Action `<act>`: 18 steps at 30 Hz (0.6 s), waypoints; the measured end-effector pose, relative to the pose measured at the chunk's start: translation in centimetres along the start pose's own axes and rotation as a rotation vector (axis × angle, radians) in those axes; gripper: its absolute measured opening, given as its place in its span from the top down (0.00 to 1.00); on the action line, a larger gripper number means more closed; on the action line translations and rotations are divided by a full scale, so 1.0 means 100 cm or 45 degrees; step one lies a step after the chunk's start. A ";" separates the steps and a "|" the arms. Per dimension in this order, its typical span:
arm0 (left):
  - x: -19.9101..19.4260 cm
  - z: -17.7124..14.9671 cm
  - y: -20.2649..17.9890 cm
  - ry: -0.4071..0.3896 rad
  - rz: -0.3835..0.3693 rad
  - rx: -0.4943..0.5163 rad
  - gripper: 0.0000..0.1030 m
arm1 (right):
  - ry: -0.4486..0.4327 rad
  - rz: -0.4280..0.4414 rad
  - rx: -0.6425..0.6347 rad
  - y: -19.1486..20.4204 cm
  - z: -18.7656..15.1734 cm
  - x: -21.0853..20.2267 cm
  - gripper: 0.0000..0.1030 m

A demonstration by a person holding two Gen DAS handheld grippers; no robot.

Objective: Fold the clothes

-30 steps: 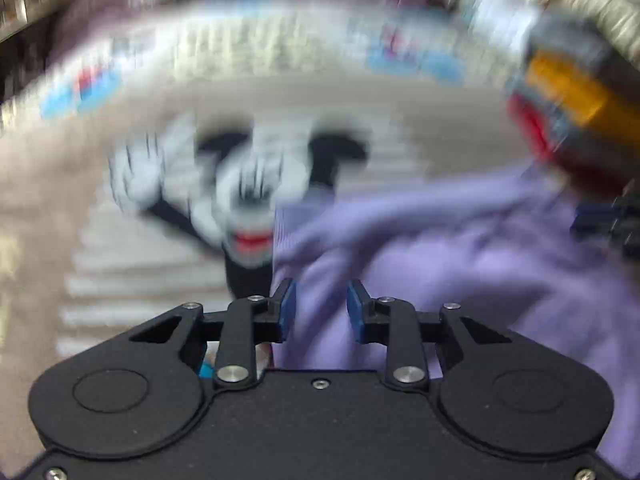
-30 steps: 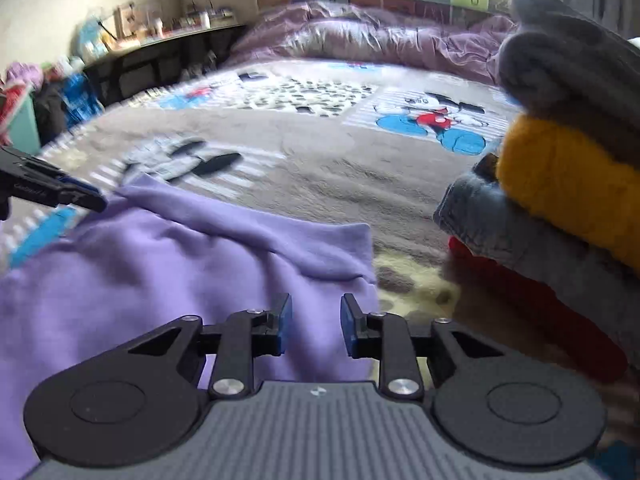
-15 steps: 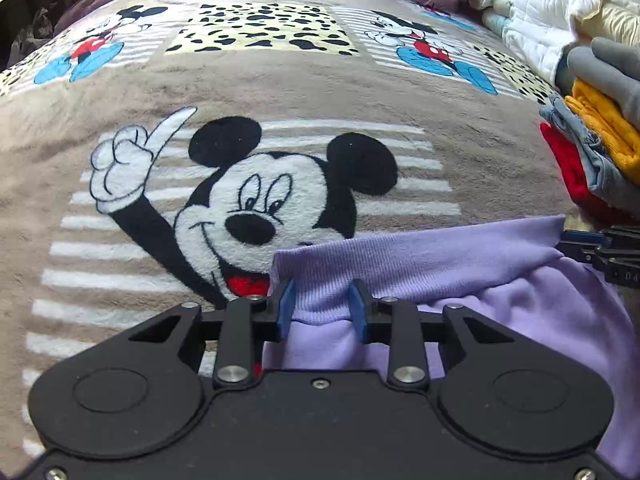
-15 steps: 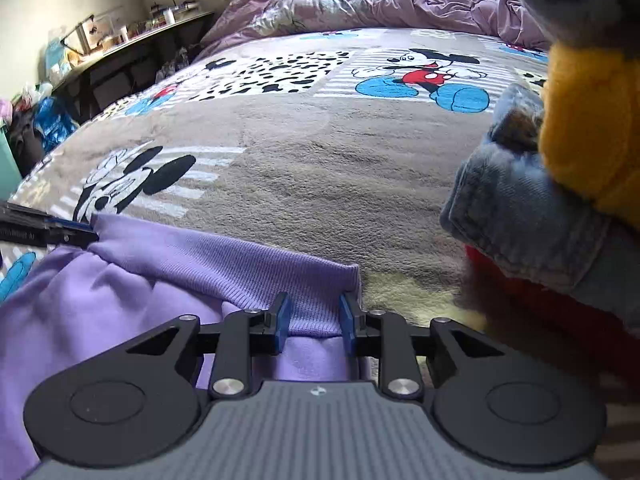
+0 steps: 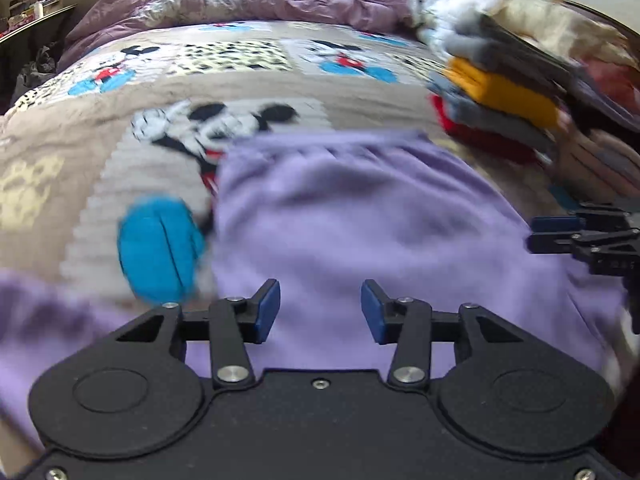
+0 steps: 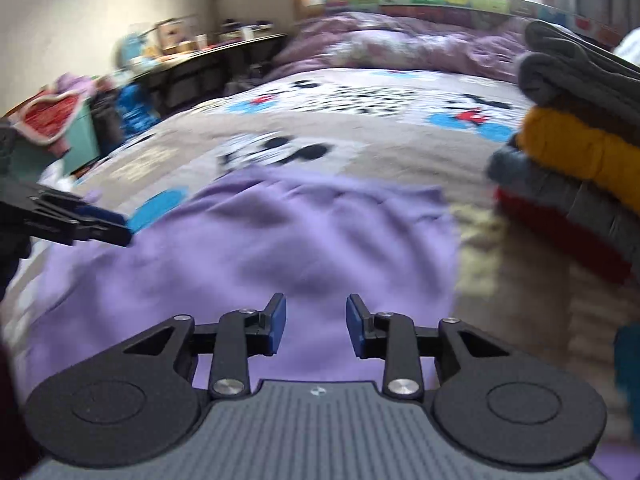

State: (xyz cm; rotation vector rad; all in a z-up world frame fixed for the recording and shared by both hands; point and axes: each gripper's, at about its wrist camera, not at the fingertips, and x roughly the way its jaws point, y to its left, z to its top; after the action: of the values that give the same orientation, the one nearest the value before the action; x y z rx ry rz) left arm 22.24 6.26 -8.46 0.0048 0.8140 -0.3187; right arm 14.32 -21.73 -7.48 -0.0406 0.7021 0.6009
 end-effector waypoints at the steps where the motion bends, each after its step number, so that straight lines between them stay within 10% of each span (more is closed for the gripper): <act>1: -0.007 -0.014 -0.012 -0.002 0.008 0.017 0.57 | -0.001 0.016 -0.014 0.014 -0.011 -0.008 0.66; 10: -0.036 -0.155 -0.094 -0.134 0.201 0.183 0.50 | 0.031 -0.025 -0.171 0.118 -0.136 -0.049 0.63; 18: -0.070 -0.152 -0.086 -0.277 0.141 0.087 0.49 | -0.166 -0.086 -0.192 0.134 -0.154 -0.105 0.62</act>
State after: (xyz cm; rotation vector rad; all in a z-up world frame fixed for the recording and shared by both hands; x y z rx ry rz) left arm 4.49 1.94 -12.96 0.0776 0.5847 -0.2377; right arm -8.27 -19.48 -10.68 -0.1629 0.5260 0.5852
